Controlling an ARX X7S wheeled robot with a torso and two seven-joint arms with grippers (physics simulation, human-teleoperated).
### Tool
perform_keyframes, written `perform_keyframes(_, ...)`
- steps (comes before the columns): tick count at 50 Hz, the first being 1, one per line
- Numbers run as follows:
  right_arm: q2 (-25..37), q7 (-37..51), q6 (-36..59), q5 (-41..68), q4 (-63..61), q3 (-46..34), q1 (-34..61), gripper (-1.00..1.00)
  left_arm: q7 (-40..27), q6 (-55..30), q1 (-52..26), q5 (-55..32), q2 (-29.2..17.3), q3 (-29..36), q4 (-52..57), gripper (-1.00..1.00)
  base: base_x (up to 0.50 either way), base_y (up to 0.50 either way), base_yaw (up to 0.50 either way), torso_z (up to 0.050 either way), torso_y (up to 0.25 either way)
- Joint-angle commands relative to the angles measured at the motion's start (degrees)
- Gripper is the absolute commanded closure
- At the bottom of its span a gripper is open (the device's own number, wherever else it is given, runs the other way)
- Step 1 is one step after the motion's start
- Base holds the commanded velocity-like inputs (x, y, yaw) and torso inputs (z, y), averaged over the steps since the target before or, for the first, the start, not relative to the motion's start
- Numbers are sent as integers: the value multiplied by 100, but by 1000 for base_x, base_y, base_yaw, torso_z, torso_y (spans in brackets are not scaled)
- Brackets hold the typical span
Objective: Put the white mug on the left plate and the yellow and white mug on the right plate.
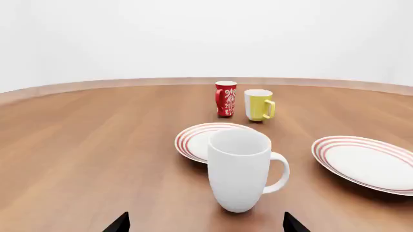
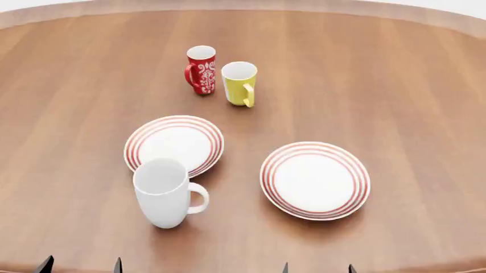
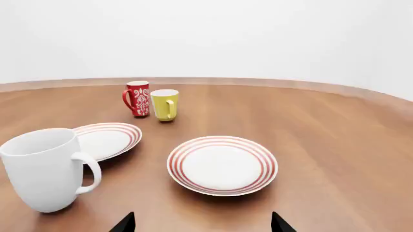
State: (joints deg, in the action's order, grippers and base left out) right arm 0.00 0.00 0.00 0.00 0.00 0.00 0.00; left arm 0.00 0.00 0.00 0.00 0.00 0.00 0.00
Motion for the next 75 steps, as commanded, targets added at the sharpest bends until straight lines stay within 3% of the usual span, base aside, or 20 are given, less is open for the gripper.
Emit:
perform_keyframes(1, 91, 195, 113, -47, 97, -143, 69, -100, -101, -5, -7, -89, -94, 102, -7, -100, 0, 0, 0, 0, 0)
perform_keyframes(11, 233, 401, 180, 272, 90, -271, 102, -100, -473, -67, -57, -67, -245, 283, -26, -100, 0, 0, 0, 0, 0)
perform_keyframes(13, 261, 459, 157, 240, 87, -313, 100, -100, -261, -541, -63, -82, -378, 465, 77, -100, 0, 0, 0, 0, 0)
perform_keyframes(15, 273, 499, 124, 338, 71, -268, 78, -100, -127, -239, 39, -670, -273, 241, 296, -100, 0, 0, 0, 0, 0)
perform_keyframes(17, 310, 499, 91, 369, 0, -294, 18, -100, -399, 60, 80, -112, -362, 410, 182, -100, 0, 0, 160, 0, 0)
perform_keyframes(43, 492, 576, 337, 618, -262, -674, 74, -100, -556, -232, 67, -520, -573, 508, 622, -100, 0, 0, 500, 0, 0)
perform_keyframes(67, 682, 647, -169, 735, -21, -830, 68, -100, -629, -97, 142, -694, -659, 753, 375, -100, -6, 20, 458, 0, 0)
perform_keyframes(75, 828, 760, 544, 868, -670, -775, 231, -100, -569, -516, 204, -937, -779, 781, 1017, -100, 57, -244, 0, 0, 0)
